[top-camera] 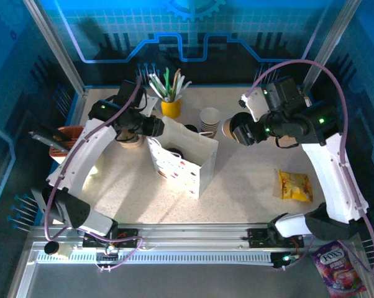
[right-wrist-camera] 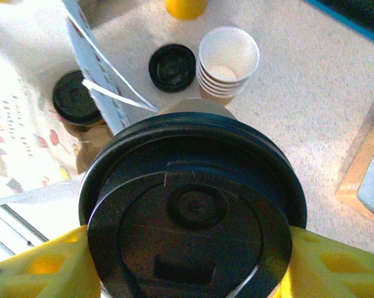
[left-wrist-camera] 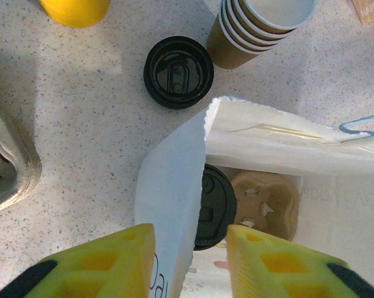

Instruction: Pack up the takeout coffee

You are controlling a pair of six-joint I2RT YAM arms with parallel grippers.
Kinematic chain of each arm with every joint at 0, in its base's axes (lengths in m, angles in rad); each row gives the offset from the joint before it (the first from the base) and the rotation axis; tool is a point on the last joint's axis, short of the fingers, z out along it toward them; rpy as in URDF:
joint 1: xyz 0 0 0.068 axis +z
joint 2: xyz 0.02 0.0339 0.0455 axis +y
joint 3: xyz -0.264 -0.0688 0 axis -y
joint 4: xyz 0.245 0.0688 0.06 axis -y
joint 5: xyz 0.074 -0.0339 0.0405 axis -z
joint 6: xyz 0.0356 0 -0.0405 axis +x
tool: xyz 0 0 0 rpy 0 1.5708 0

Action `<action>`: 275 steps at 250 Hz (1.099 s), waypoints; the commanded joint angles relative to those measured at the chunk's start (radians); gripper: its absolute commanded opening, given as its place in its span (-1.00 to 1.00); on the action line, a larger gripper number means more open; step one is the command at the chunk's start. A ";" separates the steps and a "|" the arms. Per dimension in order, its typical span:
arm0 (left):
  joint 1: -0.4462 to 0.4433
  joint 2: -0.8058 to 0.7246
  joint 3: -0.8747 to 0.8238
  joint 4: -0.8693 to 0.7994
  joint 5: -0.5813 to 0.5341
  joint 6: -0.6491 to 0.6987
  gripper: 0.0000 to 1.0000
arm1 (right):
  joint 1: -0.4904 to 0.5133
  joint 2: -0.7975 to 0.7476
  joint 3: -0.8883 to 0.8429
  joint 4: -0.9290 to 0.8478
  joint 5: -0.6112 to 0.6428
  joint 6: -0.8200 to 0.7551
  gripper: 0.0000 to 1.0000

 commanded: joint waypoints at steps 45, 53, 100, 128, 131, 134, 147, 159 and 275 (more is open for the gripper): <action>-0.003 0.014 0.032 0.007 0.028 0.008 -0.54 | 0.085 0.034 0.137 -0.065 -0.019 -0.004 0.12; -0.002 0.014 0.031 0.009 0.031 0.009 -0.58 | 0.095 0.041 0.150 -0.067 -0.019 -0.005 0.11; -0.004 0.011 0.023 0.023 0.105 0.012 -0.84 | 0.176 0.081 0.212 -0.083 -0.047 -0.015 0.10; -0.008 0.010 0.014 0.031 0.133 0.017 -0.91 | 0.224 0.108 0.232 -0.108 -0.044 -0.021 0.10; -0.008 0.007 0.014 0.031 0.136 0.017 -0.91 | 0.229 0.111 0.234 -0.110 -0.045 -0.023 0.10; -0.010 0.009 0.014 0.031 0.140 0.016 -0.92 | 0.234 0.115 0.233 -0.114 -0.044 -0.024 0.10; -0.014 0.011 0.011 0.032 0.157 0.021 -0.93 | 0.250 0.124 0.235 -0.121 -0.049 -0.028 0.10; -0.019 0.013 0.008 0.035 0.172 0.023 -0.93 | 0.267 0.133 0.238 -0.128 -0.055 -0.031 0.10; -0.025 0.019 -0.024 0.059 0.179 0.031 -0.96 | 0.305 0.295 0.252 -0.206 -0.043 -0.050 0.10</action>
